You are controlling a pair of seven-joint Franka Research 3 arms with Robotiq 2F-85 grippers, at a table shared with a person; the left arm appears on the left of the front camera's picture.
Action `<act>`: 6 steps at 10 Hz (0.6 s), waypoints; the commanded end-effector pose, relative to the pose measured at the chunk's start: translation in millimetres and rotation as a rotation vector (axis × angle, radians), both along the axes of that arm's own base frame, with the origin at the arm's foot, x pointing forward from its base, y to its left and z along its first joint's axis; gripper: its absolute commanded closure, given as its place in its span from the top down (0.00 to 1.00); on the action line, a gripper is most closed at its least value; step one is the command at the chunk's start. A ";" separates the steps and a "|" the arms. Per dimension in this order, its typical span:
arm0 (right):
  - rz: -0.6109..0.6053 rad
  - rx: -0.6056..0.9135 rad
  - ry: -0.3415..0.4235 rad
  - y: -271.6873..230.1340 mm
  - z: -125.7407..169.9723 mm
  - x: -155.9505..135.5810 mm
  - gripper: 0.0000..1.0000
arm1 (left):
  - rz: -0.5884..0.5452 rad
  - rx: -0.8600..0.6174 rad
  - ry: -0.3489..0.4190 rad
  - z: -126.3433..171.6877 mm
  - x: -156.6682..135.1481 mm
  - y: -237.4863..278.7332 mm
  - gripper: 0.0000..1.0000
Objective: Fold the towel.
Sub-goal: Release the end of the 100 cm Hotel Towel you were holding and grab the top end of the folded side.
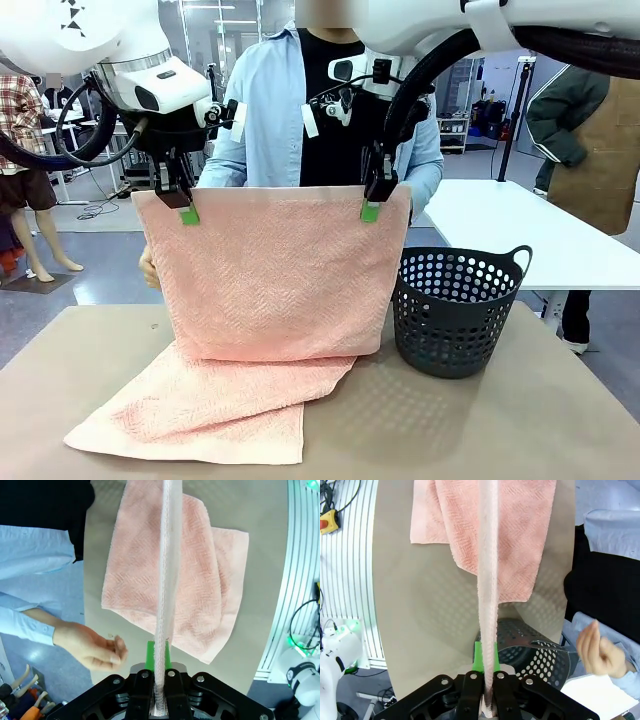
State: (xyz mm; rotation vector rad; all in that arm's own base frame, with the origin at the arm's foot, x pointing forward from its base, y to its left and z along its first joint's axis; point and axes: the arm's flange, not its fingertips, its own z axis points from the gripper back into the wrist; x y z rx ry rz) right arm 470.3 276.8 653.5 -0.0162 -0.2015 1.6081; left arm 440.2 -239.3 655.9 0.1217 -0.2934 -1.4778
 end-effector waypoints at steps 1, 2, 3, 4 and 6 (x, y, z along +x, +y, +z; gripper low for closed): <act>-0.001 0.001 -0.004 -0.2 1.4 -0.5 0.00 | 0.001 -0.001 -0.001 0.2 0.3 0.5 0.00; -0.001 0.001 -0.004 -0.2 1.4 -0.5 0.00 | 0.001 -0.001 -0.001 0.2 0.3 0.5 0.00; -0.001 0.001 -0.004 -0.2 1.4 -0.5 0.00 | 0.001 -0.001 -0.001 0.2 0.3 0.5 0.00; -0.001 0.001 -0.004 -0.2 1.4 -0.5 0.00 | 0.001 -0.001 -0.001 0.2 0.3 0.5 0.00; -0.001 0.001 -0.004 -0.2 1.4 -0.5 0.00 | 0.001 -0.001 -0.001 0.2 0.3 0.5 0.00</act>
